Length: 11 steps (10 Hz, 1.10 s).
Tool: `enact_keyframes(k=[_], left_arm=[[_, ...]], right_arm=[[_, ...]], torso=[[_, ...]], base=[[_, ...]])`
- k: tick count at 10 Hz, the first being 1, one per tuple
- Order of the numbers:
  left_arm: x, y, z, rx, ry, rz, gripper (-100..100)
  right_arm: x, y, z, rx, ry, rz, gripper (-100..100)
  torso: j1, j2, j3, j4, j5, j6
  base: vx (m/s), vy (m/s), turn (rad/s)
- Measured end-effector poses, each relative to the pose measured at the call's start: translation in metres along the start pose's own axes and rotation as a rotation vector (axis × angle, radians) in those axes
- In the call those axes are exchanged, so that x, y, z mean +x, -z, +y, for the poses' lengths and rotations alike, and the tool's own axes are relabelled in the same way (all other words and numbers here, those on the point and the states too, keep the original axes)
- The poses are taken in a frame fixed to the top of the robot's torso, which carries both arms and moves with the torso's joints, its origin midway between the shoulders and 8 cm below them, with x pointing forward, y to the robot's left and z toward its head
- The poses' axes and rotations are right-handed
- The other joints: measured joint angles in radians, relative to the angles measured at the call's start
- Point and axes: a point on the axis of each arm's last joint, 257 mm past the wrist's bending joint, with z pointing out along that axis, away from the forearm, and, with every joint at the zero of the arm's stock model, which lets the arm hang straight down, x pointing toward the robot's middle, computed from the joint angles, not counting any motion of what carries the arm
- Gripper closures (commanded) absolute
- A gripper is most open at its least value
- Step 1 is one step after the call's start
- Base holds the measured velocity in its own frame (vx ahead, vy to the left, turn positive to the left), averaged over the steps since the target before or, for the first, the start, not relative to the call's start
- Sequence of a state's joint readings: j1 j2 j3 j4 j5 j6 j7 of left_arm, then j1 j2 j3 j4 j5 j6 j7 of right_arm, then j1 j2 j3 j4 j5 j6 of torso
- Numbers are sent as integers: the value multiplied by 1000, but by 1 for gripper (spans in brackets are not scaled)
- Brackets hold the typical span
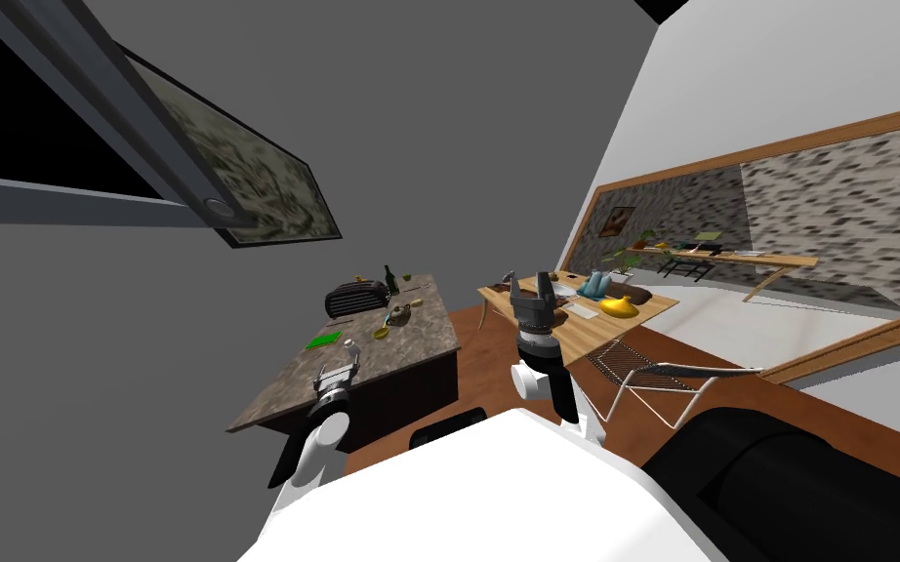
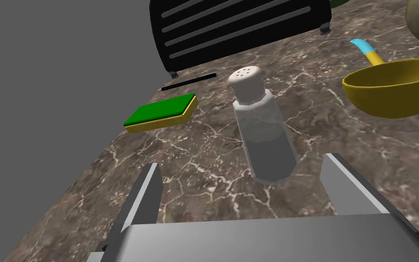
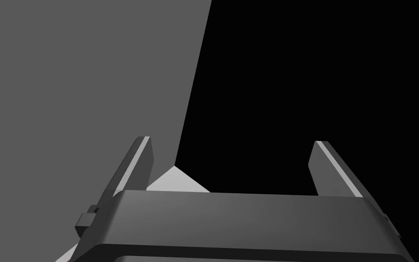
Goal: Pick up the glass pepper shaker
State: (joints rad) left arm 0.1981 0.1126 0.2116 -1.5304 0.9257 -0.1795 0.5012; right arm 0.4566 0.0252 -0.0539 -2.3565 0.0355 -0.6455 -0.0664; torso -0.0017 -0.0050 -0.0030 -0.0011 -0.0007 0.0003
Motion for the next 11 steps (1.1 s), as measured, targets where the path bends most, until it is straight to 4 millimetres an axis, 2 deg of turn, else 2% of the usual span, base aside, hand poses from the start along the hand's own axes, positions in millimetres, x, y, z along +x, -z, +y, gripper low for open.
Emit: enact_keyframes(k=[5,6,7,11], left_arm=[[-14,-18,4,19,174,-46,-100],[-14,-18,4,19,180,-47,0],[-14,-18,4,19,180,-47,-100],[-4,-36,36,14,199,-33,-100]], right_arm=[[0,0,0,0,0,0,0],[0,0,0,0,0,0,0],[0,0,0,0,0,0,0],[0,0,0,0,0,0,0]], torso=[[2,-2,-1,0,0,0],[2,0,0,0,1,0],[3,2,1,0,1,0],[6,7,4,1,1,0]], base=[[69,-17,39],[8,-1,-1],[-27,39,124],[-39,43,51]])
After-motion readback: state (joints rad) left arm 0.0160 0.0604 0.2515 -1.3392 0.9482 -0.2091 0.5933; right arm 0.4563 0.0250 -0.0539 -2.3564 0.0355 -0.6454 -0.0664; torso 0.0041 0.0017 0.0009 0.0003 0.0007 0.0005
